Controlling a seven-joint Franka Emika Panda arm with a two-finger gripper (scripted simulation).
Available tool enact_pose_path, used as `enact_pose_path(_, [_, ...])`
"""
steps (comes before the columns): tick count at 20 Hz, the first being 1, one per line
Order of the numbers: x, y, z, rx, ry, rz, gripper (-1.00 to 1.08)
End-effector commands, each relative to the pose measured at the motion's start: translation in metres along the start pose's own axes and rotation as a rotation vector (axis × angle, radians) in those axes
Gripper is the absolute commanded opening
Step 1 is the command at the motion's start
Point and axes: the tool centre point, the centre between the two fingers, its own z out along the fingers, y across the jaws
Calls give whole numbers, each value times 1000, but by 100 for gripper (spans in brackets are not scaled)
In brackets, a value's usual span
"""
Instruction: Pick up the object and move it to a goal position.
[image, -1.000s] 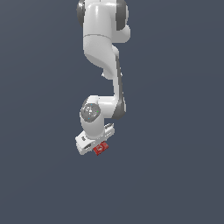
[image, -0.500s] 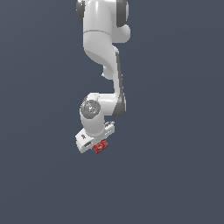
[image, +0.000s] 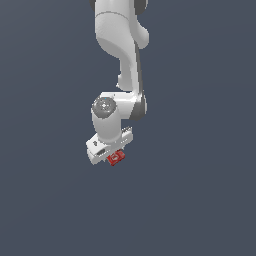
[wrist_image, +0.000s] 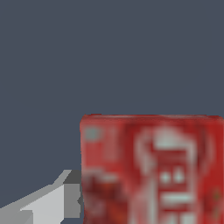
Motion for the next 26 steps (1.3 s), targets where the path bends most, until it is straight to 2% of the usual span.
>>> enact_pose_path(1, [-6, -8, -18, -1, 1, 0, -100])
enact_pose_path(26, [-77, -94, -229, -1, 1, 0, -100])
